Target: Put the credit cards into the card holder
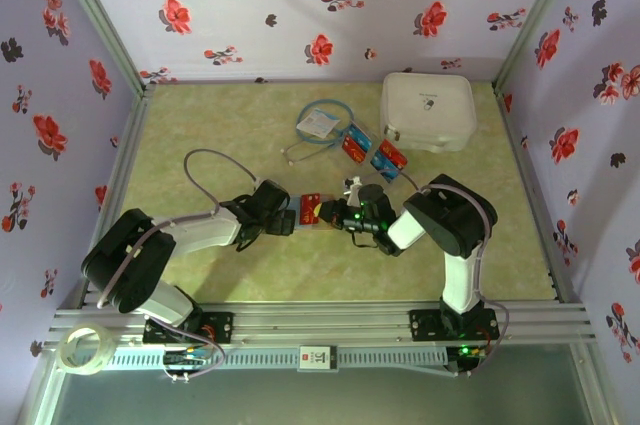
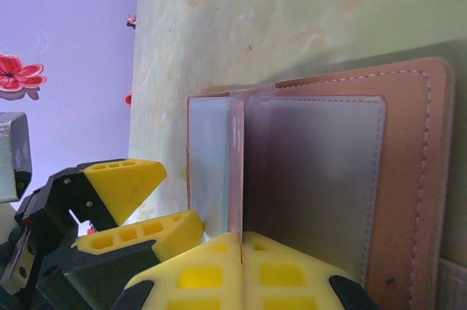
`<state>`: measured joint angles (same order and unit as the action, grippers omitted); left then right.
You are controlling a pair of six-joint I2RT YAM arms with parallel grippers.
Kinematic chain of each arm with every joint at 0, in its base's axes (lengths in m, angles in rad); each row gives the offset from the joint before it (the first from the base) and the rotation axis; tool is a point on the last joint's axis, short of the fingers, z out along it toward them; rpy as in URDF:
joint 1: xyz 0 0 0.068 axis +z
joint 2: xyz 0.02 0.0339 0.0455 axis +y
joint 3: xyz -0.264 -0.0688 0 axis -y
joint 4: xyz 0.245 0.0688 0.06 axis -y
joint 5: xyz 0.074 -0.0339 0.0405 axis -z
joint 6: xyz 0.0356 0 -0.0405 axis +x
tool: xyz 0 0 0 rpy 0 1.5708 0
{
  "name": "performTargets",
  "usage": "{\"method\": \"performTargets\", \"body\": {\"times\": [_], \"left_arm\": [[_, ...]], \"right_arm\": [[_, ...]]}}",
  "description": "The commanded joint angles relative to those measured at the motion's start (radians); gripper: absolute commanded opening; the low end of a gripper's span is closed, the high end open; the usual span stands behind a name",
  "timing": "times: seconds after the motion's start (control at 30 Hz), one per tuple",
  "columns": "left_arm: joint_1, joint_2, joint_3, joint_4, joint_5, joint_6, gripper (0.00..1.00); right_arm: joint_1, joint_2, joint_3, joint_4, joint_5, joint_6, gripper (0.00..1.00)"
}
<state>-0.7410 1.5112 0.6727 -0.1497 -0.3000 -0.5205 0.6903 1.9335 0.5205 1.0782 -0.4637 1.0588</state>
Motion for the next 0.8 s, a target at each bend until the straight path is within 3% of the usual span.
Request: {"method": "performTargets", "body": {"times": [0.0, 0.77], "left_arm": [[0.008, -0.005, -0.019, -0.028, -0.034, -0.009, 1.0], [0.008, -0.001, -0.022, -0.017, -0.03, -0.01, 1.0]], "right_arm": [[0.018, 0.033, -0.005, -0.011, 0.015, 0.01, 0.0], [0.035, 0.073, 0.021, -0.017, 0.01, 0.029, 0.0]]}}
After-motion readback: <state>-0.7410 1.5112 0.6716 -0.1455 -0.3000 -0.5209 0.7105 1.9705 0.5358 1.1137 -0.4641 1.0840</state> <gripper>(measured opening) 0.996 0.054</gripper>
